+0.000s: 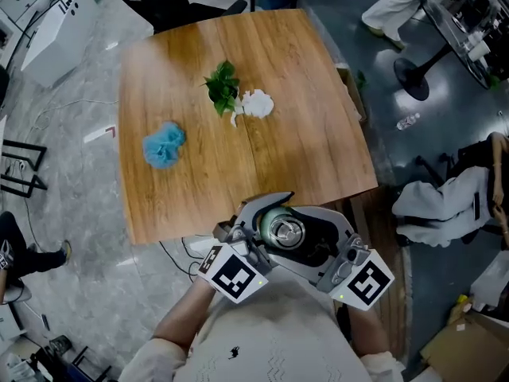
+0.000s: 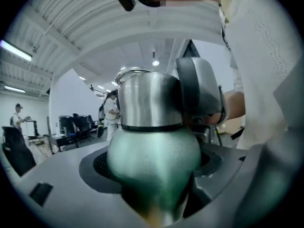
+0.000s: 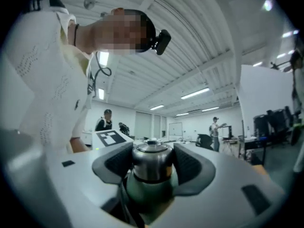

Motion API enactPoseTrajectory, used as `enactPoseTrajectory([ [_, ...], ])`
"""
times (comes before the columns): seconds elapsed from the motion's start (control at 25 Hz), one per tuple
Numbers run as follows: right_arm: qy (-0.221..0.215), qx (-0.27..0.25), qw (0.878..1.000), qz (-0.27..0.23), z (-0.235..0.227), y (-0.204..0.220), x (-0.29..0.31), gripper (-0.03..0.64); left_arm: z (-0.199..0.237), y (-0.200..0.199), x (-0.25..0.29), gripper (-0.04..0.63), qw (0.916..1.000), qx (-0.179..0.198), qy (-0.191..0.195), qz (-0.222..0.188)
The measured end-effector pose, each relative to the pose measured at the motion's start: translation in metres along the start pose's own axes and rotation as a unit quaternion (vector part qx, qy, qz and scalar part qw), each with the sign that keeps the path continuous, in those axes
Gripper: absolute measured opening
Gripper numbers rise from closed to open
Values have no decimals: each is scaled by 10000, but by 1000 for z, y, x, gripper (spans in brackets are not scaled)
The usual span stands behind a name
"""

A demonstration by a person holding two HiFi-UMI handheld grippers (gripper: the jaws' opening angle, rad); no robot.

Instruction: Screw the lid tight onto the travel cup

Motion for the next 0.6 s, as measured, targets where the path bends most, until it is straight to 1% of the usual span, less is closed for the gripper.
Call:
enactPoseTrajectory([
  [0.08, 765, -92, 9970, 72, -5, 4, 6, 258, 5, 6, 5, 405, 9984, 92, -475, 280],
  [0.12, 1135, -136, 9933, 140, -7, 7, 8, 258, 6, 9, 7, 405, 9975, 54, -604, 361],
  [0.16, 1398, -144, 9898, 243, -8, 11, 9, 258, 6, 10, 8, 405, 9972, -12, -645, 391],
  [0.2, 1493, -87, 9881, 348, -7, 14, 8, 259, 6, 11, 8, 405, 9975, -85, -599, 371],
  [0.24, 1391, 14, 9894, 413, -4, 17, 7, 258, 5, 11, 7, 405, 9984, -159, -465, 295],
  [0.28, 1097, 111, 9930, 416, -2, 18, 5, 259, 4, 10, 4, 405, 9993, -233, -227, 164],
  [0.36, 210, 119, 9992, 330, 3, 14, 2, 259, -2, 5, -3, 405, 9981, -301, 527, -120],
  [0.44, -576, -96, 9977, 349, 8, 9, 2, 276, -13, 2, -8, 405, 9914, -200, 1280, -208],
  [0.48, -867, -172, 9952, 412, 12, 8, 1, 276, -17, 1, -10, 405, 9875, -172, 1547, -236],
  [0.52, -1087, -188, 9928, 470, 14, 7, -1, 276, -19, 0, -12, 405, 9841, -217, 1737, -314],
  [0.6, -1343, -71, 9899, 441, 16, 4, -7, 276, -15, -7, -17, 405, 9775, -472, 1957, -630],
])
Point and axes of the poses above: the fingertips, and each gripper's own axes: x forward along the fingers, z to its left, y out of its underside, the point moved 5 cm from there along -x, backward along the fingers, and after that the axes turned 11 degrees about -y, right-handed, at the moved point
